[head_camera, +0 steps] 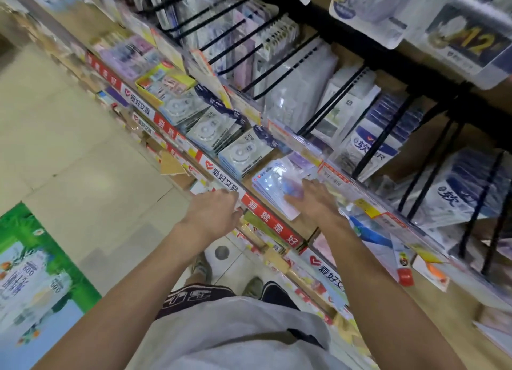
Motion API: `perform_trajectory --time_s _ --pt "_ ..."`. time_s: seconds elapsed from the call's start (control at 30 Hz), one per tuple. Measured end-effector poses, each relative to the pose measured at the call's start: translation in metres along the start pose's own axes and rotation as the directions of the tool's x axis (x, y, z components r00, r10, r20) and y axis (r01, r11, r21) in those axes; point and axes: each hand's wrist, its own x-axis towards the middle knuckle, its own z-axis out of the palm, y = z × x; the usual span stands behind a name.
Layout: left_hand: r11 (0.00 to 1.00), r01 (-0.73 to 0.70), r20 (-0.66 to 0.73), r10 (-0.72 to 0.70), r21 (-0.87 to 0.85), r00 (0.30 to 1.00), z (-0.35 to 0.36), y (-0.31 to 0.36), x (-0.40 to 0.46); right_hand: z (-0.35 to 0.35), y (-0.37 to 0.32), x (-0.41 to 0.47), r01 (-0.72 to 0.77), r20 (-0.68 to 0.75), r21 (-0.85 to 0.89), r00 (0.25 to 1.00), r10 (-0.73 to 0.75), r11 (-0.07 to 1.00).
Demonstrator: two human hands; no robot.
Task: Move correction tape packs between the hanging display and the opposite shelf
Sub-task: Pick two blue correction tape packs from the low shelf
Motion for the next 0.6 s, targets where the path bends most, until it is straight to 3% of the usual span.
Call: perform_trajectory --time_s 0.13,0.27,0.43,0.6 --pt "1.0 0.003 -0.007 -0.003 0.01 1.0 0.002 0.003 0.005 0.004 0.008 0.002 -0.005 -0.029 0.156 1.0 0.01 0.988" --pt "1.0 -0.017 -0.037 0.017 -0.001 0.999 0.002 0.01 0.007 0.004 0.021 0.007 -0.07 0.056 0.454 0.997 0.05 0.888" --pt "0.999 -0.037 -0.071 0.038 0.012 0.997 0.0 0.02 0.011 0.007 0.041 -0.002 -0.03 0.08 0.586 0.997 -0.021 0.81" --pt "0.997 -0.067 -0.006 0.067 0.027 0.998 0.007 0.035 0.027 0.016 0.065 -0.027 -0.037 0.026 0.726 0.999 0.026 0.687"
